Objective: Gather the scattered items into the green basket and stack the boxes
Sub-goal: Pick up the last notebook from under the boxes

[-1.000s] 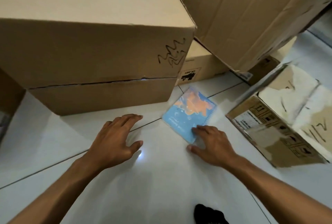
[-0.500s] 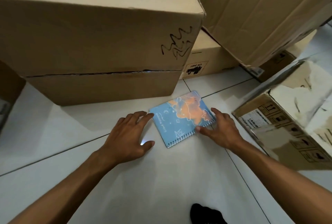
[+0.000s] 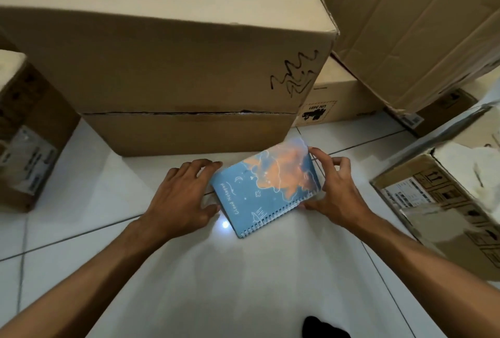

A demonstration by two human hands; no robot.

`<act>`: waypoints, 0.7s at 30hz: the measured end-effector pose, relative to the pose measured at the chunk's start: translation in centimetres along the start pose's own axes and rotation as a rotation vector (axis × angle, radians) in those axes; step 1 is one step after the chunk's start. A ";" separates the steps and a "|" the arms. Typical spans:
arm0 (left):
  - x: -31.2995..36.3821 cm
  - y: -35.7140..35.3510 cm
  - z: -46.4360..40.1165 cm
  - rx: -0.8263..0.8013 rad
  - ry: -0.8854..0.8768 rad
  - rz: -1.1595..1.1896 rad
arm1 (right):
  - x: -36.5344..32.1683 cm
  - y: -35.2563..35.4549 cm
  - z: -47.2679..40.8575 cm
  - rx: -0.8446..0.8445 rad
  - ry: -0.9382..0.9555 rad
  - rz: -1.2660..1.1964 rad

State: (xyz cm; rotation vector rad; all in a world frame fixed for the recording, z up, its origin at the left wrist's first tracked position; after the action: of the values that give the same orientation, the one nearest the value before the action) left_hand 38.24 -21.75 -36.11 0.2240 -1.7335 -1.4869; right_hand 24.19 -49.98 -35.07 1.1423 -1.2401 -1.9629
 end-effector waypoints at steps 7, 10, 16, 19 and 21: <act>-2.7 1.2 2.6 -0.015 0.081 -0.036 | -2.5 -3.3 0.1 -0.199 0.378 0.456; -3.8 1.8 3.3 -0.003 0.113 -0.027 | -2.8 -3.6 -0.6 -0.300 0.421 0.609; -5.0 2.9 4.0 0.067 0.121 -0.023 | -5.5 -3.0 -0.7 -0.181 0.714 0.860; -5.1 3.7 4.4 0.087 0.120 -0.011 | -8.8 -2.0 -1.3 -0.037 0.780 0.860; -5.4 4.6 4.9 0.104 0.130 -0.012 | -11.2 -1.4 -1.4 0.048 0.797 0.839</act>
State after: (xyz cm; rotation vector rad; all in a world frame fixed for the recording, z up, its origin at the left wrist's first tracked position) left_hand 40.16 -13.51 -34.33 0.3783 -1.7085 -1.3610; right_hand 30.85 -41.12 -32.48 1.0179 -1.0490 -0.7447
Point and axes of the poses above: each hand's wrist, its own z-axis away from the middle knuckle, its own y-axis out of the back of the hand, x = y × z, the point moved 2 cm from there along -z, towards the middle knuckle, and after that the axes turned 9 degrees about z, right-handed, at the moved point
